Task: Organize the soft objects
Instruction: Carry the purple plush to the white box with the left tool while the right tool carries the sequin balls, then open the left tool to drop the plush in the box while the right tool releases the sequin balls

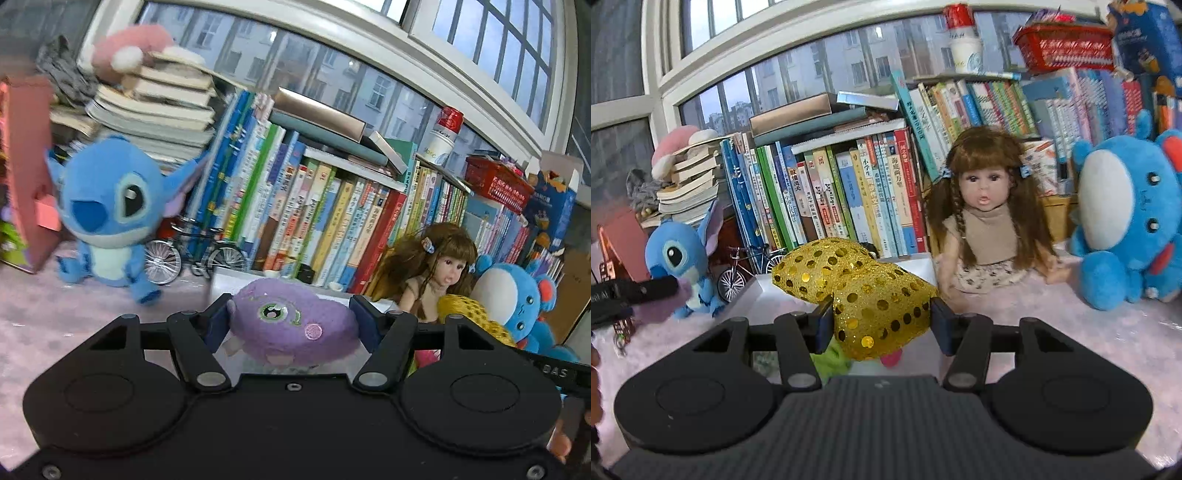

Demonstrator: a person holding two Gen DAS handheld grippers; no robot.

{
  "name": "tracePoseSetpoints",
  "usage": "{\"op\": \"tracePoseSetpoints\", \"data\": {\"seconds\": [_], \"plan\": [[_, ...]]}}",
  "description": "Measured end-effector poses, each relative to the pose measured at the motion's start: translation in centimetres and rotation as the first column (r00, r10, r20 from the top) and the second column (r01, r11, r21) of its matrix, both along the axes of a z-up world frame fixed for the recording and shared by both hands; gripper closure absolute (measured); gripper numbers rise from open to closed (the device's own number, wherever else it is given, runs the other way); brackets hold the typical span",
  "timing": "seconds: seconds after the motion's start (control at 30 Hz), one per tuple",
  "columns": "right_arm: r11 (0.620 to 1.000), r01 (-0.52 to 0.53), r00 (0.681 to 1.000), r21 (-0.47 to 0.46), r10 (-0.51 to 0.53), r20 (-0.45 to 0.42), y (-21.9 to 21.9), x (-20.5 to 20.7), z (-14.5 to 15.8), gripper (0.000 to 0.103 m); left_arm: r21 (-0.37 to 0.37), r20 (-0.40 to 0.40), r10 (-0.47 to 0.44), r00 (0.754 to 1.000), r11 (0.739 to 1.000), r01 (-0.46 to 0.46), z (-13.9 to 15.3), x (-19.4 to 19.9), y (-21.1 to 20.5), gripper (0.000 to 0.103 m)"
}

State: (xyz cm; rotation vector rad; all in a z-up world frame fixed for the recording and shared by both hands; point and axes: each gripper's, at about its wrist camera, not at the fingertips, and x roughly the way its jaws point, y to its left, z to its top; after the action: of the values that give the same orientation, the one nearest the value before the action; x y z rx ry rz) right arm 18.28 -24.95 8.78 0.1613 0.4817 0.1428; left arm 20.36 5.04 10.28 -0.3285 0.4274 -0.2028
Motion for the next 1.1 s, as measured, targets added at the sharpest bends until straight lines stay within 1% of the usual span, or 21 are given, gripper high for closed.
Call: {"op": "tracePoseSetpoints", "data": {"seconds": [0.07, 0.2, 0.37, 0.5, 0.57, 0.7, 0.8, 0.9, 1.03, 1.1], "plan": [[1.000, 0.003, 1.000, 0.010, -0.002, -0.028, 0.2, 1.6, -0.1, 0.046, -0.014, -0.016, -0.009, 1.000, 1.000, 0.008, -0.6, 1.9, -0.4, 0.037], [1.000, 0.027, 0.997, 0.000, -0.027, -0.066, 0.9, 4.5, -0.9, 0.046, -0.016, -0.047, 0.031, 0.998, 0.999, -0.032, -2.0, 5.2, -1.2, 0.037], [0.999, 0.035, 0.994, -0.002, -0.035, -0.101, 1.8, 6.9, -2.4, 0.046, 0.032, -0.074, 0.049, 0.996, 0.998, -0.046, -4.0, 7.4, -2.0, 0.037], [0.999, 0.046, 0.991, -0.029, -0.049, -0.128, 2.5, 8.6, -3.4, 0.046, 0.068, -0.088, 0.064, 0.994, 0.996, -0.058, -5.3, 8.3, -2.3, 0.037], [0.998, 0.053, 0.988, -0.033, -0.057, -0.143, 2.7, 9.2, -3.9, 0.046, 0.073, -0.104, 0.073, 0.992, 0.995, -0.066, -5.9, 8.7, -2.4, 0.037], [0.996, 0.033, 0.988, -0.081, -0.044, -0.147, 3.7, 9.6, -4.2, 0.046, 0.102, -0.131, 0.078, 0.988, 0.993, -0.065, -6.7, 9.2, -2.9, 0.037], [0.995, 0.020, 0.986, -0.097, -0.036, -0.163, 4.2, 10.0, -4.5, 0.046, 0.113, -0.136, 0.079, 0.988, 0.991, -0.064, -7.0, 9.3, -3.1, 0.037], [0.996, 0.010, 0.984, -0.092, -0.026, -0.178, 4.4, 10.2, -4.9, 0.046, 0.112, -0.145, 0.081, 0.986, 0.992, -0.065, -7.3, 9.4, -3.1, 0.037], [0.995, 0.001, 0.980, -0.103, -0.022, -0.198, 4.7, 10.3, -5.4, 0.045, 0.133, -0.155, 0.078, 0.985, 0.989, -0.057, -7.6, 9.5, -3.4, 0.037], [0.996, 0.001, 0.979, -0.094, -0.020, -0.205, 4.7, 10.3, -5.5, 0.045, 0.137, -0.157, 0.076, 0.985, 0.989, -0.055, -7.7, 9.6, -3.4, 0.037]]}}
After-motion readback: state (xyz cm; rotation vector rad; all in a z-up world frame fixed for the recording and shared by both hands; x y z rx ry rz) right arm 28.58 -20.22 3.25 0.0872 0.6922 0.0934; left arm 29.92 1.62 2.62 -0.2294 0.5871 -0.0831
